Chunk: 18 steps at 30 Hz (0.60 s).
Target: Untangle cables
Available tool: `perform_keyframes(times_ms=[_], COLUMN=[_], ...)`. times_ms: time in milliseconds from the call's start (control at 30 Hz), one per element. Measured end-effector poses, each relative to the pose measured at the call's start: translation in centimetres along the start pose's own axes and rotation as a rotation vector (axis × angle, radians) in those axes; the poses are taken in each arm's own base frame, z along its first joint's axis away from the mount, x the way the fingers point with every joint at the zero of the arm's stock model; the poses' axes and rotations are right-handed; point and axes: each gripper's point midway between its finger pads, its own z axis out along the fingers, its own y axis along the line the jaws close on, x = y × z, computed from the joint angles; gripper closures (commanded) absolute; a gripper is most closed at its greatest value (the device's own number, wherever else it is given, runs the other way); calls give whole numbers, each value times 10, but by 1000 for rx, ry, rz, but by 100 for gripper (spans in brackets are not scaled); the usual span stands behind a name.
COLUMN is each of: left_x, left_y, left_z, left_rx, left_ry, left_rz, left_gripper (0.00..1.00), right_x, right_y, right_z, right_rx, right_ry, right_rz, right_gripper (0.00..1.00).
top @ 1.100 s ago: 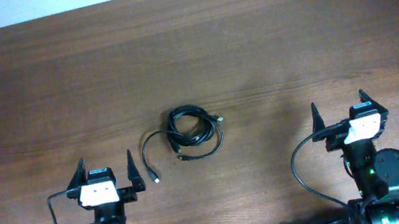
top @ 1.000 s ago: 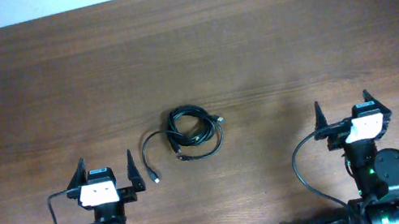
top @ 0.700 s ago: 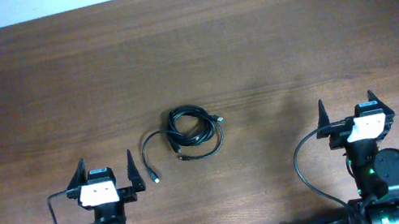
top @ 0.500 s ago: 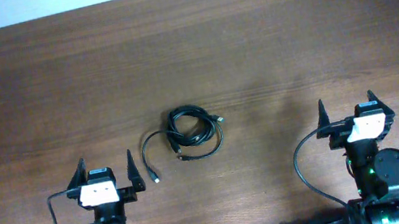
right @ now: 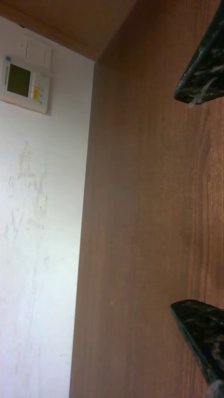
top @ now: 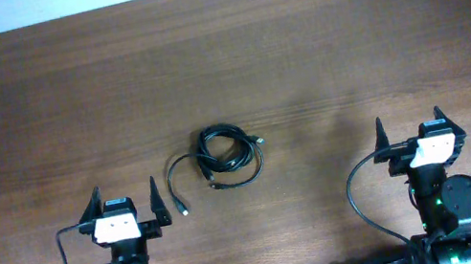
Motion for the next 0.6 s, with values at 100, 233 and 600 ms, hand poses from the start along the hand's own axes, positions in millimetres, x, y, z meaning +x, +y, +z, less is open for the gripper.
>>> perform_keyframes(times_ms=[100, 233, 600], left_x=[0, -1, -12], left_y=[0, 1, -10], left_z=[0, 0, 0], left_rx=[0, -4, 60], left_ry=[0, -6, -50], left_rz=[0, 0, 1], left_gripper=[2, 2, 2], right_x=[0, 0, 0], right_y=[0, 0, -1], right_z=[0, 0, 0], right_rx=[0, 0, 3], right_ry=[0, 0, 1], right_rz=[0, 0, 0], right_gripper=[1, 1, 1])
